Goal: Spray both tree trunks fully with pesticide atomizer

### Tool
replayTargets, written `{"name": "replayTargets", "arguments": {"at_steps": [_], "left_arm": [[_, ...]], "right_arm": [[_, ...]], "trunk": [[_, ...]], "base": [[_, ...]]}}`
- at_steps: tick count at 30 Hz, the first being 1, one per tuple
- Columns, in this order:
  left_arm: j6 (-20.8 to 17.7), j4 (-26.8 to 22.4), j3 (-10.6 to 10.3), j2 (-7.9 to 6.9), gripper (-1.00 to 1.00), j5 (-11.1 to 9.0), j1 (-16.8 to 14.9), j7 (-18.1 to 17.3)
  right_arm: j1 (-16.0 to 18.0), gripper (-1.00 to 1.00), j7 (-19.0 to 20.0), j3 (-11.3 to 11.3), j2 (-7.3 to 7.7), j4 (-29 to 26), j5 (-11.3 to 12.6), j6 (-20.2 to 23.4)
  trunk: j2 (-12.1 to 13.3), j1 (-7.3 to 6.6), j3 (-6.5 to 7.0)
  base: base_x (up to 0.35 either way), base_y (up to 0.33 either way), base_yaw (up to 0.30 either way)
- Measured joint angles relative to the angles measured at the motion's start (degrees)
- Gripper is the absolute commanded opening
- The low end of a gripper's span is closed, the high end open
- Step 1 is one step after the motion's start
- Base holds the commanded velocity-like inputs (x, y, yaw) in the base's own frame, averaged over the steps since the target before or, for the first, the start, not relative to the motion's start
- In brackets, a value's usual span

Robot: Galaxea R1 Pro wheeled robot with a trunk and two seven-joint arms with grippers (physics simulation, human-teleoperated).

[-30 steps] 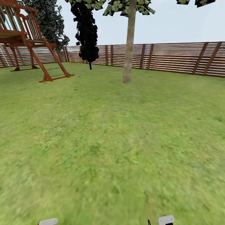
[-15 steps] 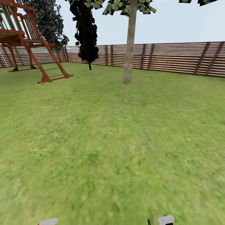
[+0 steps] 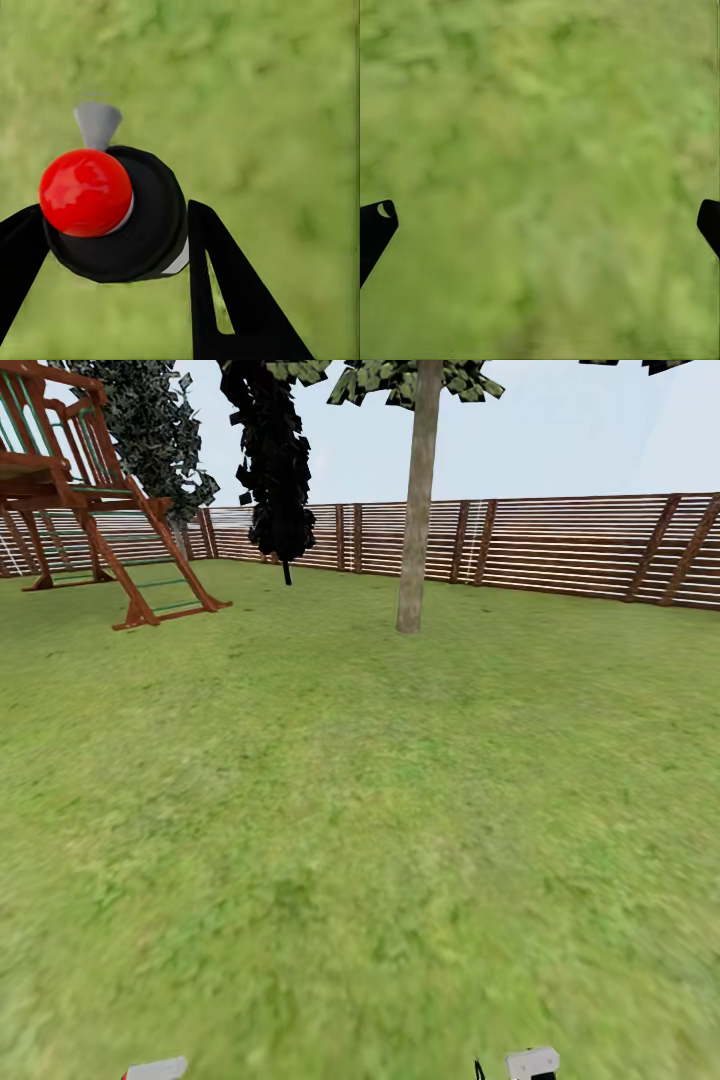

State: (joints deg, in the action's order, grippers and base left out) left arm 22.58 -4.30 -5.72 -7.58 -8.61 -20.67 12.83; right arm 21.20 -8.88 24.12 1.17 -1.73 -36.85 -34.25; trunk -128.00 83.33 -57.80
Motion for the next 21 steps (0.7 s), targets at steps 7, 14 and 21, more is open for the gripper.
{"name": "replayTargets", "arguments": {"at_steps": [7, 14, 21], "left_arm": [[0.0, 0.0, 0.0, 0.02, -1.0, 0.0, 0.0, 0.0], [0.0, 0.0, 0.0, 0.02, -1.0, 0.0, 0.0, 0.0], [0.0, 0.0, 0.0, 0.02, -1.0, -0.1, 0.4, 0.0]], "right_arm": [[0.0, 1.0, 0.2, 0.0, 0.47, -0.1, -0.2, -0.1], [0.0, 1.0, 0.4, -0.1, 0.42, -0.1, -0.2, -0.2], [0.0, 1.0, 0.4, -0.1, 0.42, -0.1, -0.2, -0.2]], "trunk": [[0.0, 0.0, 0.0], [0.0, 0.0, 0.0], [0.0, 0.0, 0.0]], "base": [[0.339, 0.0, 0.0], [0.339, 0.0, -0.162], [0.339, 0.0, -0.295]]}}
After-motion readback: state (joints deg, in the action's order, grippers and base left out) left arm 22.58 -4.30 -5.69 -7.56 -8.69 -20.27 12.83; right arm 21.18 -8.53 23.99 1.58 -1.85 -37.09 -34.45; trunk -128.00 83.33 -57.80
